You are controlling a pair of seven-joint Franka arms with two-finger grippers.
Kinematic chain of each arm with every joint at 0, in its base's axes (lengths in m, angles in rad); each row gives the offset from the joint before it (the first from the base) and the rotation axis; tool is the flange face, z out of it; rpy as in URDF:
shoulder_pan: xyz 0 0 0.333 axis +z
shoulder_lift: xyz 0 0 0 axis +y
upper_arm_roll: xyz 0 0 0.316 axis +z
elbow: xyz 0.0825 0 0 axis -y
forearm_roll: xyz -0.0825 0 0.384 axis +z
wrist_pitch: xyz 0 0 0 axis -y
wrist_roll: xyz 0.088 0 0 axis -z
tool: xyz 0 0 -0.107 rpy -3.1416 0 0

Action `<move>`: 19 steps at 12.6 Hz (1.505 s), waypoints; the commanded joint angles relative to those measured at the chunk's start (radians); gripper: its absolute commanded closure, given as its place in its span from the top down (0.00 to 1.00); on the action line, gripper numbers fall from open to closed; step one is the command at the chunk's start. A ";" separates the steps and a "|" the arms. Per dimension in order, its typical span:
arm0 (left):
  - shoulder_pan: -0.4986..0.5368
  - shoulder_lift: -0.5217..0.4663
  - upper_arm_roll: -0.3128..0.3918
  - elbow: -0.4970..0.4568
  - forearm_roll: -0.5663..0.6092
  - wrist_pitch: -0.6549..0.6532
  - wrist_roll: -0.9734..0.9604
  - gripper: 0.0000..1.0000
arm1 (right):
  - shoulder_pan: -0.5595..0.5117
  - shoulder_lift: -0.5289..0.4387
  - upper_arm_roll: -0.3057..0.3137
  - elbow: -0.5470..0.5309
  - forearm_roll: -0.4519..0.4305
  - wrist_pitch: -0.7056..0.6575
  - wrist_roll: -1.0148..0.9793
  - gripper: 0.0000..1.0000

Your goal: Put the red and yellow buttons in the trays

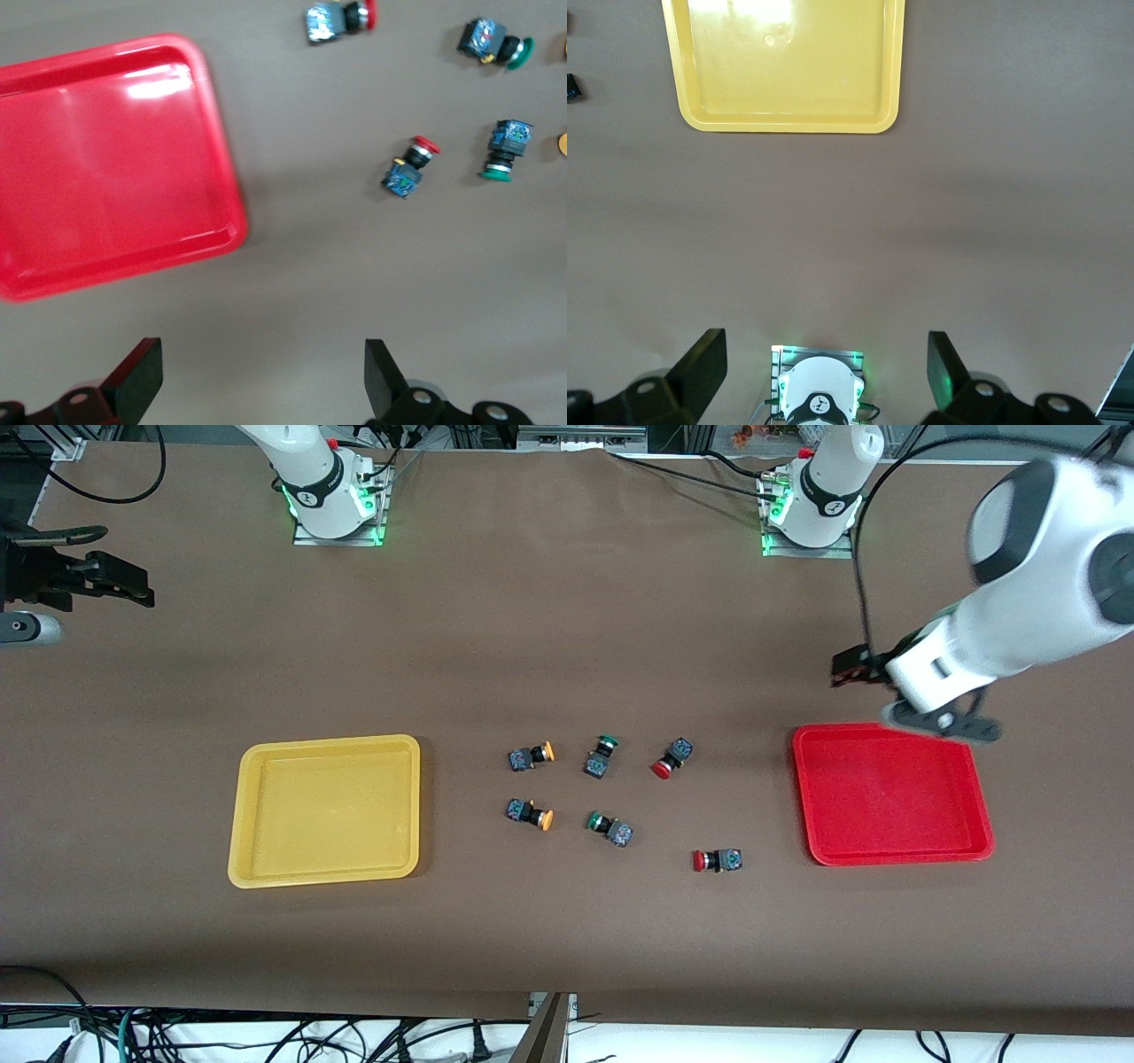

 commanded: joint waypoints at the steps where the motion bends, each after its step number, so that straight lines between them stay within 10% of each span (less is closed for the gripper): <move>1: -0.045 0.223 0.005 0.206 -0.007 -0.024 0.008 1.00 | -0.002 0.014 0.004 0.020 0.002 -0.007 0.013 1.00; 11: -0.090 0.556 0.005 0.313 -0.008 0.405 0.888 1.00 | 0.111 0.266 0.011 0.009 0.025 0.195 0.020 1.00; 19: -0.117 0.693 0.005 0.348 -0.010 0.635 1.206 1.00 | 0.332 0.504 0.012 0.005 0.132 0.527 0.806 1.00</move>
